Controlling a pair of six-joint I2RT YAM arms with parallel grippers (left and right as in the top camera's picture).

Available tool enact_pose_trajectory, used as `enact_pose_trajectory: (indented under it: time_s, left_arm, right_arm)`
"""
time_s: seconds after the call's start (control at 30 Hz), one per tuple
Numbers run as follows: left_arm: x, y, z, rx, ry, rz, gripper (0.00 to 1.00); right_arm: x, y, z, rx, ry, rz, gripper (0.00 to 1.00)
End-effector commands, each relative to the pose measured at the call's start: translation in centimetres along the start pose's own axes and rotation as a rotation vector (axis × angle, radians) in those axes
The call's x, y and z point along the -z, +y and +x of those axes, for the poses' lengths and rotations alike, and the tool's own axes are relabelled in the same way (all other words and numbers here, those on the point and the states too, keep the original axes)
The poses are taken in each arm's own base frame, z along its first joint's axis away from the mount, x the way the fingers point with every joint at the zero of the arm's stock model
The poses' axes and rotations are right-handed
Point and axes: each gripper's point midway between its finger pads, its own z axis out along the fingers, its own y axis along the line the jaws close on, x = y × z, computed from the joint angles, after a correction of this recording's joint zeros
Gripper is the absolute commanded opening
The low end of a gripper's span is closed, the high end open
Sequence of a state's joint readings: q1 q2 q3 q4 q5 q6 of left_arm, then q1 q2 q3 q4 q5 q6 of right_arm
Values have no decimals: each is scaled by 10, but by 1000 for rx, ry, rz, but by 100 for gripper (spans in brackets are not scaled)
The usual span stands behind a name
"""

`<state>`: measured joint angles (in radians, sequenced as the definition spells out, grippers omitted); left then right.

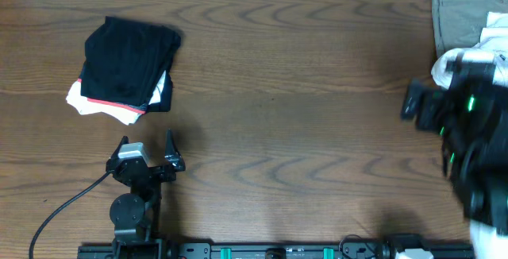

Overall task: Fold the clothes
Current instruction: 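Reach the right gripper to the white shirt on the khaki cloth and grasp it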

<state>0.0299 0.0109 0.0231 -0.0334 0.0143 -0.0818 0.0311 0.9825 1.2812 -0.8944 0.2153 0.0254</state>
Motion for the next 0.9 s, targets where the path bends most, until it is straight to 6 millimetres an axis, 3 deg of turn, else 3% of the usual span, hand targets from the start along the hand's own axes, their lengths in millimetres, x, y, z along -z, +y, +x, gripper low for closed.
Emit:
enact_pose_trajectory:
  time_s: [0.0,0.17,0.27,0.53,0.67,0.87]
  left_arm:
    - [-1,7,16,5,46,-34,98]
    - [-1,7,16,5,46,-34,98]
    - [-1,7,16,5,46,-34,98]
    - [-1,7,16,5,46,-34,98]
    - [-1,7,16,5,46,-34,98]
    - [-1,7,16,5,46,-34,98]
  right_arm:
    - [-14,-22,-17,-29,59,32,99]
    - [-54,-59,-8,-136,190,53,99]
    - [-71,-90,10,-182,266,138,99]
    - [-103,-110,24,-218,324,169,99]
    - [-124,-129,41,-254,378,197,74]
    - [-156,-156,75,-347,465,183,64]
